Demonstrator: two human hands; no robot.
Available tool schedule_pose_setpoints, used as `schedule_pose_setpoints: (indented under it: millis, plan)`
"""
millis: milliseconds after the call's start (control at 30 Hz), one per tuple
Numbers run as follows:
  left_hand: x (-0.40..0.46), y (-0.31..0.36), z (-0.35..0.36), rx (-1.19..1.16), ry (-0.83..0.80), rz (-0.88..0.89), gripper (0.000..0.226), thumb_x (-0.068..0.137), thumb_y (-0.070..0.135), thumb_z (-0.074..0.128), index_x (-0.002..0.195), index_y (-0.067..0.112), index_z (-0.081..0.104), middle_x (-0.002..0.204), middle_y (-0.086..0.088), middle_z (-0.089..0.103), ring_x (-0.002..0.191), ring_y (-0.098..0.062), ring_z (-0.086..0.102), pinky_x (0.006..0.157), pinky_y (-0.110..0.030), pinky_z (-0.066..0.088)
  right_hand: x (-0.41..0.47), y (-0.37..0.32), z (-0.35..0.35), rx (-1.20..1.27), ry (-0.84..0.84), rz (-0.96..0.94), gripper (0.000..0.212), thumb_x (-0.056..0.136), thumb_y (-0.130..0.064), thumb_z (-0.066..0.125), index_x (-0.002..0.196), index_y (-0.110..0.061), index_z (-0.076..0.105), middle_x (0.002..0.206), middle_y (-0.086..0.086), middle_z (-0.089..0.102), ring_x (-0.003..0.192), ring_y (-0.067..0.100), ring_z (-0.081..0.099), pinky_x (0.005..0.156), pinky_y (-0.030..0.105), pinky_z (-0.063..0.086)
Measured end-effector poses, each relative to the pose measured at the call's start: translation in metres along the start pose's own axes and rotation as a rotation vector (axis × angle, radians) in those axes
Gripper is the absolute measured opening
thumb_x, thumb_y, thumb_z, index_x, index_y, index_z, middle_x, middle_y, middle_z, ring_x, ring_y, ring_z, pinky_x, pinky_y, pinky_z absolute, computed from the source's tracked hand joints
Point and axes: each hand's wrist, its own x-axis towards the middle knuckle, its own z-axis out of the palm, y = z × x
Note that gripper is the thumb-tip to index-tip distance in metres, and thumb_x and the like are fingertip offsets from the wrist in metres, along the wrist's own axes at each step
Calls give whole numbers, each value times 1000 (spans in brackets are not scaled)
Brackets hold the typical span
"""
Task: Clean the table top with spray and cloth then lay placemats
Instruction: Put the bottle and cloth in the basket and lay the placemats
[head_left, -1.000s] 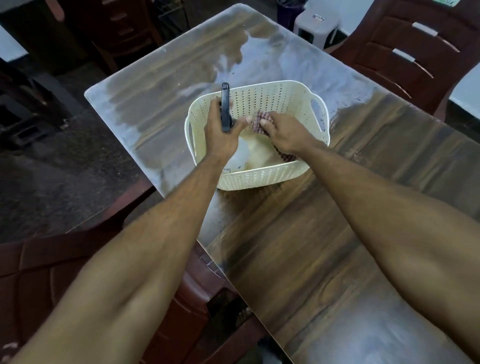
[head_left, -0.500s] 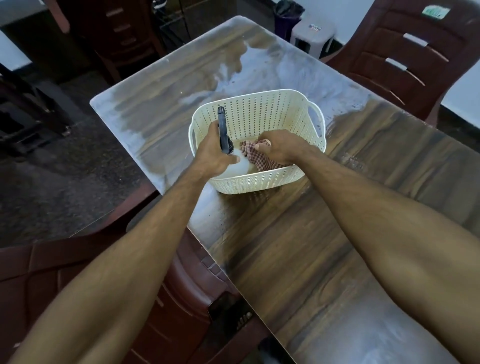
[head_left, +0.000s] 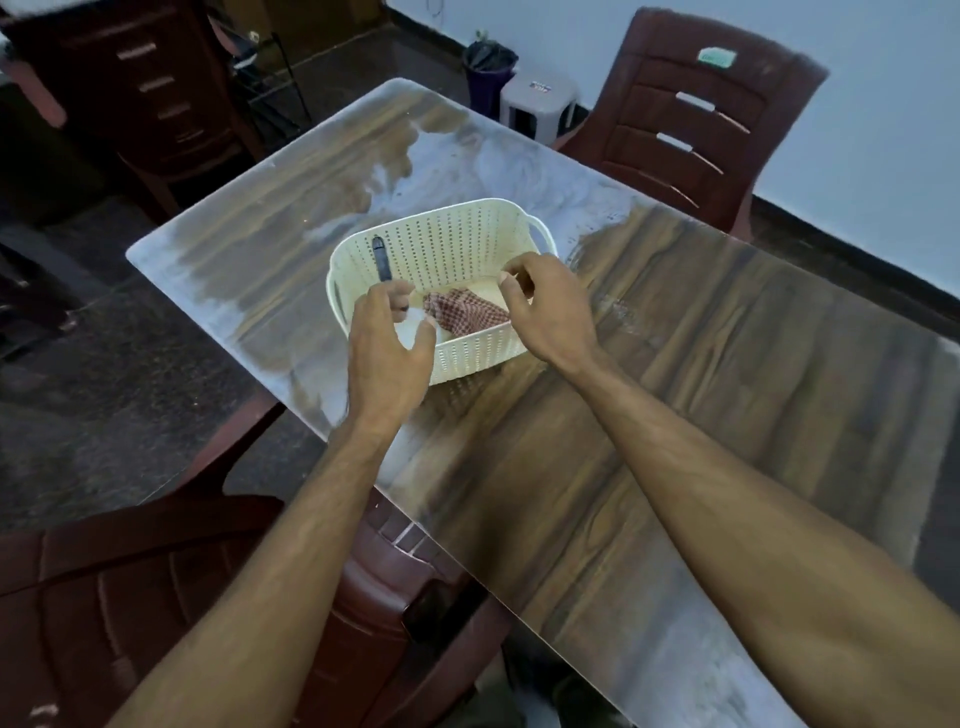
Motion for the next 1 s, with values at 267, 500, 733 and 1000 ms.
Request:
schedule_pose_setpoints:
  millis: [267, 500, 733, 1000]
  plan:
    - [-46, 65, 65, -17, -309, 126, 19, 89, 12, 64, 108, 13, 61, 94, -1, 64, 83, -15, 62, 80, -31, 53, -72, 49, -82, -25, 108, 182, 22, 96, -32, 53, 91, -14, 65, 86, 0, 64, 80, 17, 56, 73, 33, 43]
    - [-97, 140, 141, -51, -456, 211, 19, 91, 20, 64, 109, 15, 62, 92, 1, 65, 83, -15, 66, 81, -26, 51, -138, 105, -182, -66, 228, 310, 18, 98, -30, 54, 95, -17, 66, 82, -9, 59, 79, 9, 53, 71, 28, 41]
    - [-188, 207, 230, -30, -589, 271, 18, 90, 19, 64, 107, 14, 63, 91, -1, 67, 75, -12, 64, 84, -30, 52, -227, 179, -272, -87, 272, 462, 20, 97, -29, 53, 100, -15, 67, 84, -9, 61, 81, 10, 56, 76, 31, 45]
    - [-305, 246, 332, -30, -759, 299, 17, 89, 17, 66, 105, 14, 64, 83, 7, 63, 68, -4, 59, 83, -29, 52, -353, 277, -350, -134, 315, 711, 23, 98, -34, 52, 101, -16, 66, 92, -1, 67, 88, 18, 60, 77, 33, 46]
